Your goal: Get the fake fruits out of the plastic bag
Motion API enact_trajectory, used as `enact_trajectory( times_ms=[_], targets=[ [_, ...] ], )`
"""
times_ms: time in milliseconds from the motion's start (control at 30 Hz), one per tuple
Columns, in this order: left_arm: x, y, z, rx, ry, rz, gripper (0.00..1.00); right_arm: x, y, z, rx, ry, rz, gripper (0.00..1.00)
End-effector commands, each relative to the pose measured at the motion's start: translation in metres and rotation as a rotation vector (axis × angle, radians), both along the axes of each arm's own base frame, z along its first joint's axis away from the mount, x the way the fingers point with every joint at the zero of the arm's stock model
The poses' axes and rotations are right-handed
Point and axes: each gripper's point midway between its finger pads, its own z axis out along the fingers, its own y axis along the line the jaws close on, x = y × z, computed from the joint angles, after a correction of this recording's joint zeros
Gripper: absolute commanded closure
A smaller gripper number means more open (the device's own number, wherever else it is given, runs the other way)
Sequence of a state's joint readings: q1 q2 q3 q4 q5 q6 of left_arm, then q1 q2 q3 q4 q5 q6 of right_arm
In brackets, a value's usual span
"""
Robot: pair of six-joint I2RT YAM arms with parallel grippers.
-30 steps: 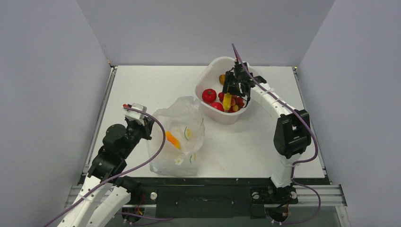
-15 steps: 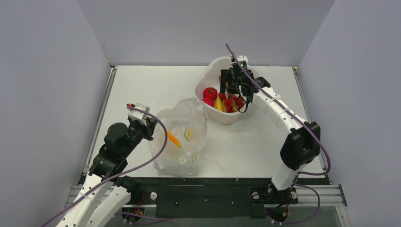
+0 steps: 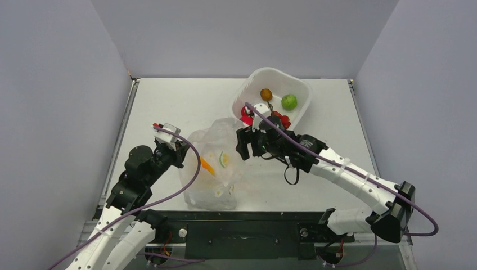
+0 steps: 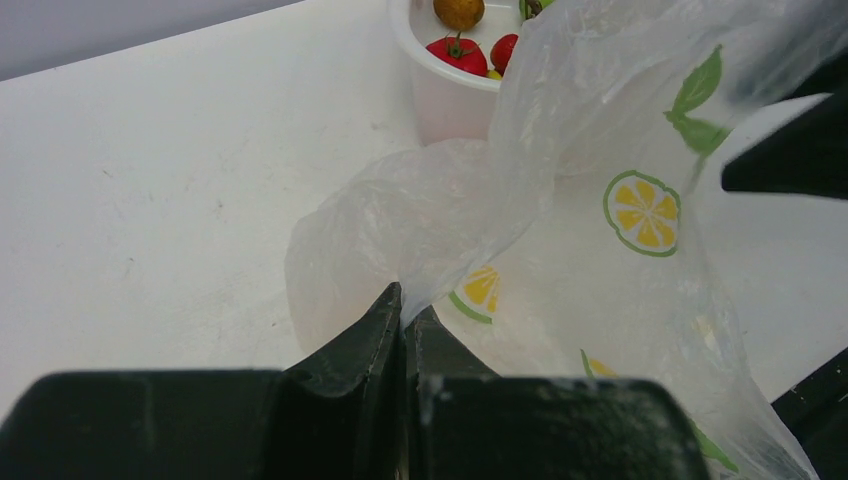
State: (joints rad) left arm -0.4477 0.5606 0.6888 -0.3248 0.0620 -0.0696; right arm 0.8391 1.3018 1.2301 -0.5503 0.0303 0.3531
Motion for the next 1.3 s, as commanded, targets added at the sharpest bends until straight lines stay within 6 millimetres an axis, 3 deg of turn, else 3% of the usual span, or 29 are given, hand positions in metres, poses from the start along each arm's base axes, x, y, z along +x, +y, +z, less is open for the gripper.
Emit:
enact_trajectory(
  times_ms=[0, 200, 333, 400, 433, 467, 500, 533, 567, 600, 633, 667, 700, 800, 933, 1100, 1267],
  targets=[
    [0.001, -0.006, 0.022, -0.033, -0.068, -0.037, 1.0, -0.043, 0.033, 0.051, 0.142, -0.138, 0.111, 0.29],
    [-0.002, -0.004, 0.026, -0.045, -0.09, -0.031, 1.0, -0.045, -0.007, 0.082, 0.153, -0.276, 0.004, 0.22],
    [-0.003, -0.002, 0.03, -0.054, -0.106, -0.022, 1.0, -0.064, 0.018, 0.098, 0.225, -0.266, 0.114, 0.21],
    [-0.004, -0.002, 0.031, -0.055, -0.112, -0.023, 1.0, -0.069, 0.046, 0.088, 0.247, -0.236, 0.143, 0.22],
    [-0.004, -0.002, 0.031, -0.056, -0.113, -0.023, 1.0, -0.074, 0.06, 0.092, 0.3, -0.226, 0.149, 0.23],
    [-0.004, -0.002, 0.031, -0.057, -0.116, -0.024, 1.0, -0.073, 0.073, 0.079, 0.289, -0.201, 0.149, 0.24],
    [-0.004, -0.002, 0.031, -0.058, -0.116, -0.024, 1.0, -0.076, 0.085, 0.081, 0.34, -0.184, 0.137, 0.26],
    [-0.004, -0.002, 0.032, -0.058, -0.117, -0.026, 1.0, -0.074, 0.095, 0.065, 0.328, -0.16, 0.132, 0.27],
    [-0.004, -0.002, 0.031, -0.058, -0.117, -0.027, 1.0, -0.074, 0.106, 0.067, 0.373, -0.155, 0.122, 0.28],
    [-0.005, -0.003, 0.032, -0.06, -0.119, -0.032, 1.0, -0.071, 0.112, 0.05, 0.354, -0.138, 0.113, 0.28],
    [-0.005, -0.003, 0.031, -0.06, -0.119, -0.034, 1.0, -0.067, 0.118, 0.049, 0.381, -0.141, 0.089, 0.28],
    [-0.005, -0.004, 0.031, -0.061, -0.12, -0.038, 1.0, -0.063, 0.124, 0.029, 0.351, -0.123, 0.074, 0.29],
    [-0.005, -0.005, 0.032, -0.062, -0.121, -0.041, 1.0, -0.057, 0.126, 0.024, 0.357, -0.118, 0.044, 0.3],
    [-0.005, -0.007, 0.029, -0.059, -0.113, -0.053, 1.0, -0.049, 0.142, -0.012, 0.293, -0.086, 0.033, 0.43],
    [-0.005, -0.013, 0.027, -0.059, -0.102, -0.084, 1.0, -0.039, 0.164, -0.033, 0.27, -0.078, 0.024, 0.5],
    [-0.009, -0.028, 0.028, -0.087, -0.095, -0.164, 1.0, -0.021, 0.161, -0.054, 0.213, -0.095, -0.026, 0.51],
    [-0.029, -0.066, 0.047, -0.219, -0.077, -0.392, 1.0, 0.012, 0.124, -0.073, 0.169, -0.086, -0.135, 0.51]
  ],
)
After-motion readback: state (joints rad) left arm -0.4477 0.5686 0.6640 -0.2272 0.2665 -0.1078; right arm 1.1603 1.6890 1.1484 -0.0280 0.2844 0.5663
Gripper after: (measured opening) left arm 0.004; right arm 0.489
